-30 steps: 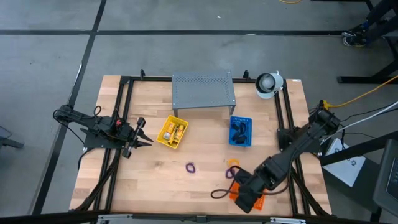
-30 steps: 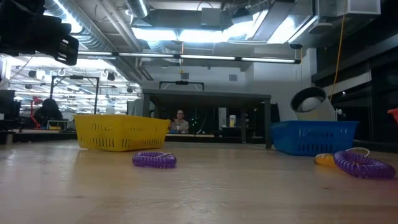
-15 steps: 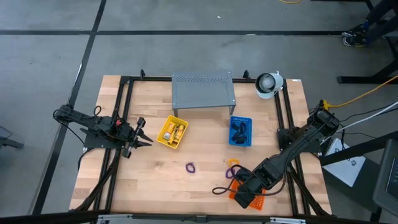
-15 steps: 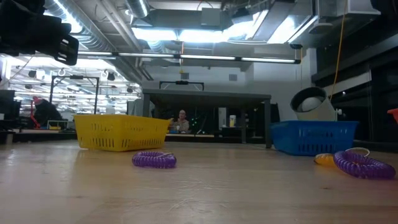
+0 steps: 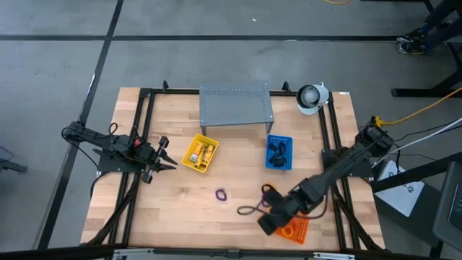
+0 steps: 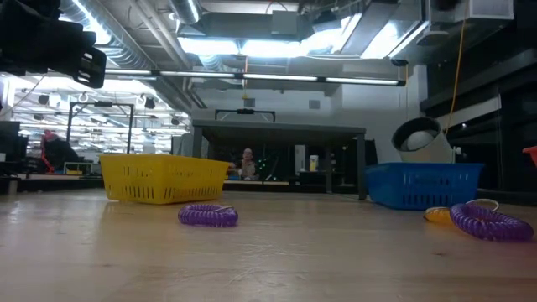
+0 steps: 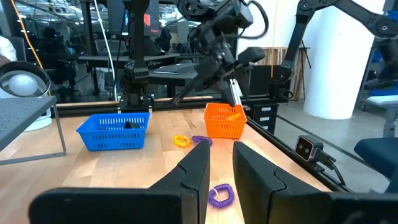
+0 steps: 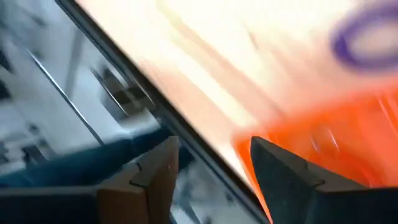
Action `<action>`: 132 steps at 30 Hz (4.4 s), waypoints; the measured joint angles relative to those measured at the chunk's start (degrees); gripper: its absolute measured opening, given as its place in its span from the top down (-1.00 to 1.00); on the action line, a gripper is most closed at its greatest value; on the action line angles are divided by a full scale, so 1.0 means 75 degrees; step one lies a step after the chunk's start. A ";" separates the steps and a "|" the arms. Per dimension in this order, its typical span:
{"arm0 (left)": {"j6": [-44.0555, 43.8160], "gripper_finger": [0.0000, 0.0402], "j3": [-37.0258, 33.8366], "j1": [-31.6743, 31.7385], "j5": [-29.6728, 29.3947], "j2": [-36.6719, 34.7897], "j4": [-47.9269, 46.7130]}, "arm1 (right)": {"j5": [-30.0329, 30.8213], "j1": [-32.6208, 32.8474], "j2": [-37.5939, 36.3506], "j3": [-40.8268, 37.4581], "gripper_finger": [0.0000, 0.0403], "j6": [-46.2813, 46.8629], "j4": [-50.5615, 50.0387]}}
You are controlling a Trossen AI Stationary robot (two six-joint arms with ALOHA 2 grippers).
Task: Pick & Place Office Desk Supplies
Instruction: Put the purple spring keychain into the orange bin
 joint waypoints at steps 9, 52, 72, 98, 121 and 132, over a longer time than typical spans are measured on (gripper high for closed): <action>0.0000 0.66 0.0000 0.0000 0.0000 0.0000 0.0000 | 0.0603 -0.1622 0.0085 0.0006 0.15 -0.1396 0.1121; 0.0000 0.67 0.0000 0.0000 0.0000 0.0000 0.0000 | -0.0905 -0.3004 0.5496 0.6662 0.22 -0.3564 -0.3619; 0.0000 0.66 0.0002 0.0000 0.0001 0.0000 0.0000 | -0.0935 -0.3004 0.5587 0.6164 0.82 -0.3856 -0.3582; 0.0000 0.66 0.0000 0.0000 0.0000 0.0000 0.0000 | -0.1305 -0.2909 0.4166 0.7468 0.98 -0.4775 -0.2870; 0.0000 0.66 0.0002 0.0000 0.0000 0.0000 0.0000 | 0.0290 -0.1252 0.2634 0.7577 0.98 -0.3144 -0.7134; 0.0000 0.68 0.0002 0.0000 0.0000 0.0000 0.0000 | 0.0532 0.0023 0.2640 0.7577 0.99 -0.0794 -0.8206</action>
